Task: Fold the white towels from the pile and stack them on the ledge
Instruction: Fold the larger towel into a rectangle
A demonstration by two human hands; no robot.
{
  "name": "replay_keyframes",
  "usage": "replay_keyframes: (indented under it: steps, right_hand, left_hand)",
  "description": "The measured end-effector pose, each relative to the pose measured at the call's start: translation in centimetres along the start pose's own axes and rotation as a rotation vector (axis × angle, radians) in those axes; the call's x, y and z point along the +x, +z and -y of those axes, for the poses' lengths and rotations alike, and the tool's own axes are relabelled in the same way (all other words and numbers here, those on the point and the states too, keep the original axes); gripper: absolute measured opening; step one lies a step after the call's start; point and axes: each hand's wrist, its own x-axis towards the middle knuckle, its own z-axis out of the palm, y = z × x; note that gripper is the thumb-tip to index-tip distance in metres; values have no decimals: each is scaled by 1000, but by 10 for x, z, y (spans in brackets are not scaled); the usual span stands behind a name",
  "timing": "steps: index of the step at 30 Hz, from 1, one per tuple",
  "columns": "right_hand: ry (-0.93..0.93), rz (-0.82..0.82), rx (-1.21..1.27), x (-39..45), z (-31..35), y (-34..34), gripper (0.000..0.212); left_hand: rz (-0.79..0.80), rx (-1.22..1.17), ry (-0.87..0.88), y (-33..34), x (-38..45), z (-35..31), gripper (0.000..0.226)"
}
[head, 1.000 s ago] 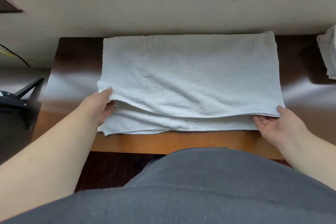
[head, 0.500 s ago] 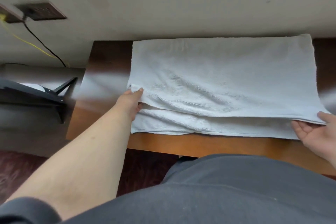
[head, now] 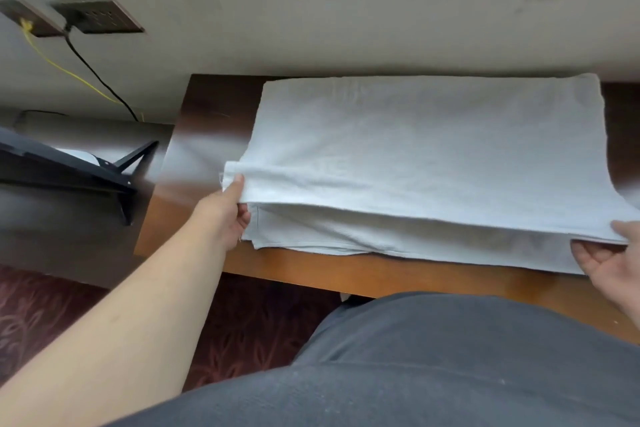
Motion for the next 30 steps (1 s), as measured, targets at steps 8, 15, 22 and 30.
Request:
replay_keyframes:
  steps: [8,15,22,30]
  right_hand:
    - [162,-55,-430,22,-7,-37,32]
    - [82,-102,-606,19,3,-38,42]
    - [113,-123,-647,21,-1,-38,45]
    - [160,-110,-584,31,-6,-43,43]
  left_hand:
    - [42,626,-46,-22,4,56,66]
    - [20,433,-55,-4,5,59,43]
    - [51,496,-127,-4,9,58,46]
    - [-101,-131,-198,20,7,61,17]
